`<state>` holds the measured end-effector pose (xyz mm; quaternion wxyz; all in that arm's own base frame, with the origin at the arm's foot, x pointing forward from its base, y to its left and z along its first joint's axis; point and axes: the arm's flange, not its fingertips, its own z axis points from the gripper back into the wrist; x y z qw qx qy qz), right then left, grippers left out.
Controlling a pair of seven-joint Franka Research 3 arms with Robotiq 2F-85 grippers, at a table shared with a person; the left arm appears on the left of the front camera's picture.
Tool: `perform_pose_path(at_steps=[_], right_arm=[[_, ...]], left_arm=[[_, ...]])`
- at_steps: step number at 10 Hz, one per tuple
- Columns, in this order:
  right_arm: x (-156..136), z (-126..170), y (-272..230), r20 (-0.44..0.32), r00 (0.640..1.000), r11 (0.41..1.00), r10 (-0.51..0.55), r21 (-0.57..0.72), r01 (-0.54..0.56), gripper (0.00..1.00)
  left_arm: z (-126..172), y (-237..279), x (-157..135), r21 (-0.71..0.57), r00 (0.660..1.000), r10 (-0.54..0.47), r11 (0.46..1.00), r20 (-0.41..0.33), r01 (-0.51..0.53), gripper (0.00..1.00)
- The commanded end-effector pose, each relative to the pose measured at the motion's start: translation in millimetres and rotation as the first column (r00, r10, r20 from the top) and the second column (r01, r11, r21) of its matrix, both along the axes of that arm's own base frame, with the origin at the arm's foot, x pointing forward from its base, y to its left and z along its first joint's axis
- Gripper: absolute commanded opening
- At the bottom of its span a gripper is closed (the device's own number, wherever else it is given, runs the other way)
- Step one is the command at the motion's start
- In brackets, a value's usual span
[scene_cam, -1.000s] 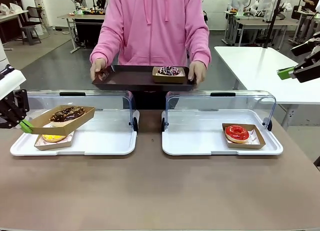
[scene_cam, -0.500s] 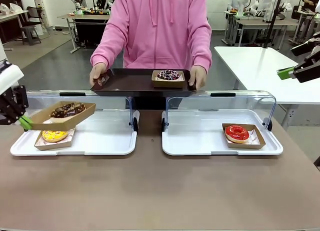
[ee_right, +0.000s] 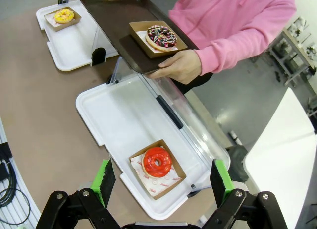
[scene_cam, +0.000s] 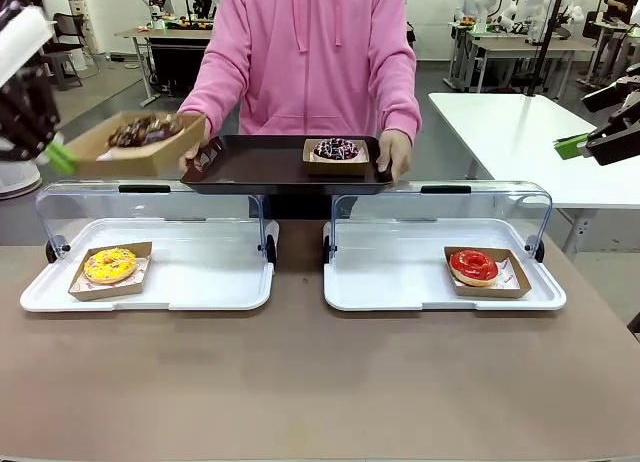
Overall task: Provide the desired donut to the person.
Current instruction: Place the picked Paper togo box onto the Handle tray extended by the person.
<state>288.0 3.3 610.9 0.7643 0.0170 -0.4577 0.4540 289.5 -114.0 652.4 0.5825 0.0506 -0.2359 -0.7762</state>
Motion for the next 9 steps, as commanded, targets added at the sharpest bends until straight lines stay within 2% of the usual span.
perform_pose_path(at_steps=[1, 2, 3, 5, 7, 9], right_arm=[[-0.6, -1.2, 0.4, -0.012, 1.000, 1.000, -0.010, -0.013, 0.010, 1.00], [-0.6, -1.2, 0.4, -0.012, 1.000, 1.000, -0.010, -0.013, 0.010, 1.00], [-0.6, -1.2, 0.4, -0.012, 1.000, 1.000, -0.010, -0.013, 0.010, 1.00], [-0.6, -1.2, 0.4, -0.012, 1.000, 1.000, -0.010, -0.013, 0.010, 1.00], [-0.6, -1.2, 0.4, -0.012, 1.000, 1.000, -0.010, -0.013, 0.010, 1.00], [-0.6, -1.2, 0.4, -0.012, 1.000, 1.000, -0.010, -0.013, 0.010, 1.00]], left_arm=[[11.2, -45.8, 62.9, 0.034, 0.996, 0.081, 0.996, -0.042, -0.080, 0.01], [12.8, -73.4, 97.4, 0.043, 0.992, 0.114, 0.993, -0.050, -0.112, 0.01], [11.4, -87.3, 118.6, 0.053, 0.985, 0.166, 0.985, -0.037, -0.164, 0.01], [-4.4, -120.4, 171.0, 0.093, 0.973, 0.227, 0.970, -0.030, -0.223, 0.01], [-22.8, -131.2, 203.4, 0.124, 0.967, 0.255, 0.960, -0.009, -0.252, 0.01], [-50.1, -134.0, 225.3, 0.144, 0.964, 0.267, 0.954, -0.020, -0.261, 0.01]])
